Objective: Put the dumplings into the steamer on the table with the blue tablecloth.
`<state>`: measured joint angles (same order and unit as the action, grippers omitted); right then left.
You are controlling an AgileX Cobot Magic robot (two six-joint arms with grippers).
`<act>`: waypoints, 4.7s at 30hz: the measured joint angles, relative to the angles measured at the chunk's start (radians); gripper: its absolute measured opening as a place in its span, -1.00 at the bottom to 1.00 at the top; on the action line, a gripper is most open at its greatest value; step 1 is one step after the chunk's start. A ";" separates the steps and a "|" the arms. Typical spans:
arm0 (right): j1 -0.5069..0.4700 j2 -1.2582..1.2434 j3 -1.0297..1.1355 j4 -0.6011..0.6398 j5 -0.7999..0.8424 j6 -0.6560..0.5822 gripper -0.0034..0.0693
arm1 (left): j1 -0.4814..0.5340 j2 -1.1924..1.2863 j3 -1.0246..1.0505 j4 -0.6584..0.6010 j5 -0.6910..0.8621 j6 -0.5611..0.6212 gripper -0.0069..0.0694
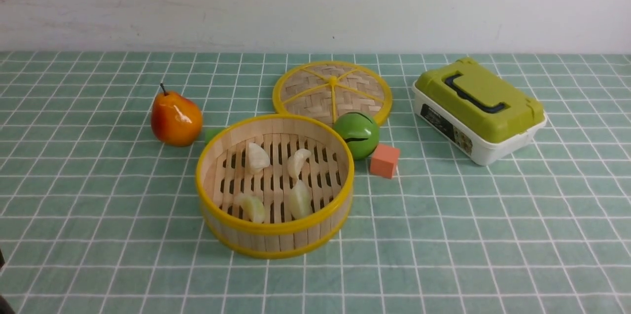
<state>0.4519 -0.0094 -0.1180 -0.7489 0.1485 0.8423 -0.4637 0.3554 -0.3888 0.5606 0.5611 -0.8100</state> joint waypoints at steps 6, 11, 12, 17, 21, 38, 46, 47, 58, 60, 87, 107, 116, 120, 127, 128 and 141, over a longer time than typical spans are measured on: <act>0.000 -0.001 0.010 -0.045 -0.008 0.037 -0.90 | 0.000 -0.003 0.000 0.000 -0.001 0.000 -0.60; 0.000 -0.001 0.044 -0.048 -0.023 0.037 -0.90 | 0.000 -0.004 0.000 0.000 0.003 0.000 -0.59; 0.000 -0.001 0.062 -0.048 -0.036 0.037 -0.90 | 0.000 -0.004 0.000 0.000 0.005 0.000 -0.59; -0.079 -0.001 0.139 0.189 -0.088 -0.109 -0.91 | 0.000 -0.004 0.000 0.000 0.012 0.000 -0.58; -0.204 -0.001 0.145 0.547 -0.106 -0.501 -0.94 | 0.000 -0.004 0.000 0.000 0.012 0.000 -0.57; -0.473 -0.001 0.137 0.840 0.230 -0.793 -0.95 | 0.000 -0.004 0.000 -0.001 0.013 0.000 -0.53; -0.494 -0.001 0.137 0.880 0.231 -0.787 -0.94 | 0.000 -0.004 0.000 -0.001 0.013 0.000 -0.51; -0.494 -0.001 0.137 0.883 0.231 -0.786 -0.94 | 0.000 -0.004 0.000 -0.001 0.013 0.000 -0.50; -0.494 -0.001 0.137 0.887 0.233 -0.784 -0.91 | 0.000 -0.004 0.000 -0.001 0.014 0.000 -0.49; -0.494 -0.001 0.137 0.887 0.233 -0.784 -0.91 | 0.000 -0.004 0.000 -0.001 0.014 0.000 -0.49; -0.494 -0.002 0.137 0.884 0.237 -0.781 -0.81 | 0.333 -0.366 0.413 -0.185 -0.321 0.154 -0.32; -0.494 -0.002 0.136 0.884 0.237 -0.781 -0.74 | 0.348 -0.366 0.419 -0.506 -0.183 0.591 -0.23; -0.494 -0.002 0.136 0.884 0.238 -0.781 -0.71 | 0.348 -0.366 0.419 -0.523 -0.177 0.497 -0.86; -0.494 -0.002 0.136 0.884 0.238 -0.780 -0.69 | 0.348 -0.366 0.419 -0.523 -0.177 0.491 -0.86; -0.494 -0.002 0.136 0.884 0.238 -0.778 -0.67 | 0.348 -0.366 0.419 -0.523 -0.177 0.490 -0.86; -0.494 -0.002 0.136 0.884 0.238 -0.778 -0.67 | 0.348 -0.366 0.419 -0.523 -0.177 0.490 -0.86; -0.494 -0.002 0.136 0.884 0.238 -0.778 -0.65 | 0.348 -0.366 0.419 -0.523 -0.177 0.490 -0.86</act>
<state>-0.0419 -0.0115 0.0180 0.1353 0.3863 0.0648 -0.1160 -0.0106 0.0305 0.0373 0.3843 -0.3202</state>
